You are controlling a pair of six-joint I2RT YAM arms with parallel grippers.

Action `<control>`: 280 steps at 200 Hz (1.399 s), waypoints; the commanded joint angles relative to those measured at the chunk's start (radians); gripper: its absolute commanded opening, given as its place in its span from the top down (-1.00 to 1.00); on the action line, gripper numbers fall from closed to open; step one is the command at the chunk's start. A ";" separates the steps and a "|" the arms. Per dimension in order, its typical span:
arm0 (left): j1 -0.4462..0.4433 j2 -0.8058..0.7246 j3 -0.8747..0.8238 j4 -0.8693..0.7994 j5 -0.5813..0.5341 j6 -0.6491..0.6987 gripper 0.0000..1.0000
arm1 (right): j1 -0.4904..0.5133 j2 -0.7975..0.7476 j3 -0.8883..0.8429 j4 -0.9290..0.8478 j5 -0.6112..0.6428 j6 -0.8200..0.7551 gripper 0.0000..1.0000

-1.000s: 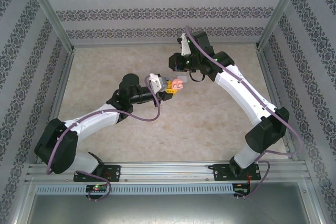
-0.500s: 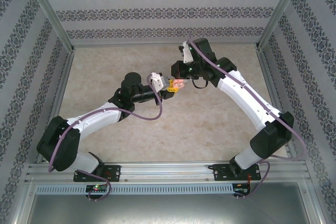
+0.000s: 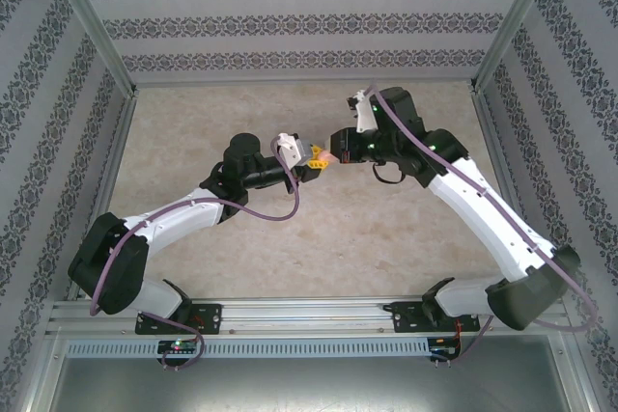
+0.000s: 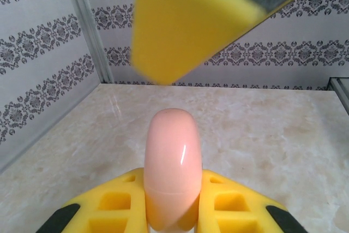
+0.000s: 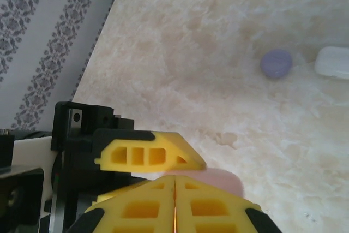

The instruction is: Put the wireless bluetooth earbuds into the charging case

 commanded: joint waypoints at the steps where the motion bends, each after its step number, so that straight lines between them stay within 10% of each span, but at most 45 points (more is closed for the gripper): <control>1: -0.011 0.000 0.004 0.063 -0.028 -0.057 1.00 | -0.043 -0.085 -0.040 0.022 0.107 0.036 0.78; 133: -0.010 0.227 0.083 -0.271 -0.228 -0.643 1.00 | -0.242 -0.374 -0.544 0.129 0.220 0.115 0.73; 280: 0.012 0.573 0.389 -0.644 -0.276 -0.733 0.82 | -0.316 -0.355 -0.498 0.131 0.151 0.057 0.66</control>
